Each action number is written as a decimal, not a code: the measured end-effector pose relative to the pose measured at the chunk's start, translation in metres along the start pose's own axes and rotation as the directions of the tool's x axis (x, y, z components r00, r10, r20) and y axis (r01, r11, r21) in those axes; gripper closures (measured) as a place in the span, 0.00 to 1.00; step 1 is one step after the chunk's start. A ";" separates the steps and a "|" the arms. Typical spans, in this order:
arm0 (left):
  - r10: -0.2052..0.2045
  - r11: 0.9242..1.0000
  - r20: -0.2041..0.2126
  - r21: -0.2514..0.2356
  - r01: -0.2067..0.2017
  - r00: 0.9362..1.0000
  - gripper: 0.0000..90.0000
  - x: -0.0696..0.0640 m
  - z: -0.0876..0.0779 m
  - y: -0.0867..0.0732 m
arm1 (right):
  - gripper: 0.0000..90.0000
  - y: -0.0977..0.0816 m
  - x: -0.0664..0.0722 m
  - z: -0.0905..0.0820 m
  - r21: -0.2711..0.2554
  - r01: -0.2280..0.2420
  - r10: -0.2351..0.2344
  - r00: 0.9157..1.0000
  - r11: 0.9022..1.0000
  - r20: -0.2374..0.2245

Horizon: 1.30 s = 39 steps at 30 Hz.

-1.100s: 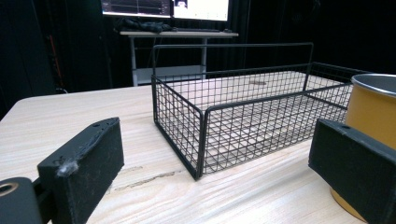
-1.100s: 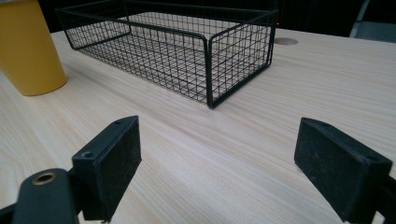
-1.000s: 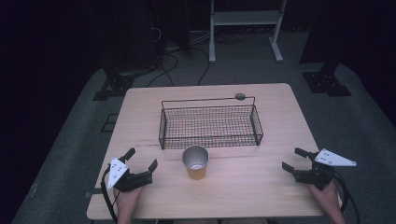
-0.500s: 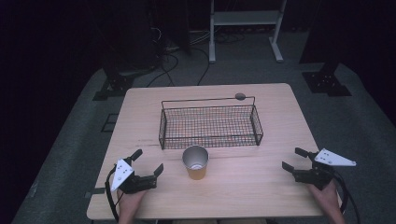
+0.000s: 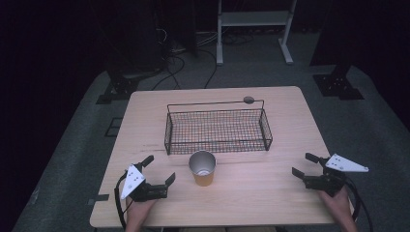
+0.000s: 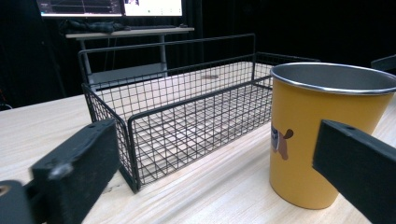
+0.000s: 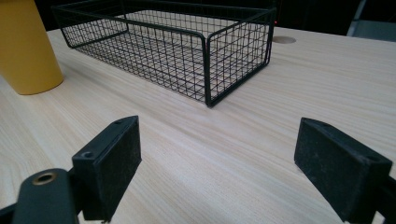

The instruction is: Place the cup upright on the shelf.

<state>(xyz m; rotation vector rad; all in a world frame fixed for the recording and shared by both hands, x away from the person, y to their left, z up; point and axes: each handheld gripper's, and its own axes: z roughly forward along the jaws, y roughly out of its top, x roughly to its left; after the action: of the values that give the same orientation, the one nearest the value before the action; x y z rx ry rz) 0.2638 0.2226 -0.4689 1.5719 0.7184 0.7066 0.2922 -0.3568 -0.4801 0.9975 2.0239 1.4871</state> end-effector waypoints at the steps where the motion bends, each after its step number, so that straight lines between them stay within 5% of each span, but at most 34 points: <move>1: 0.000 1.000 0.006 0.000 0.000 1.000 0.00 -0.001 0.000 0.000 | 0.15 0.000 0.000 0.000 0.000 0.000 0.000 1.000 1.000 0.000; 21: 0.027 1.000 0.081 -0.006 -0.027 0.996 0.00 -0.013 0.005 0.003 | 0.15 0.000 0.000 0.000 0.000 -0.001 0.001 1.000 1.000 -0.001; 39: 0.045 0.999 0.162 -0.007 -0.045 0.986 0.00 -0.027 0.013 0.005 | 0.15 0.000 0.000 0.000 0.000 -0.002 0.002 1.000 1.000 -0.002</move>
<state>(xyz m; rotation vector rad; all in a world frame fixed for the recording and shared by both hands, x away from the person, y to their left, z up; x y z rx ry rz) 0.2574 0.1932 -0.4666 1.6261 0.5626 0.6045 0.2924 -0.3570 -0.4801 0.9984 2.0250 1.4893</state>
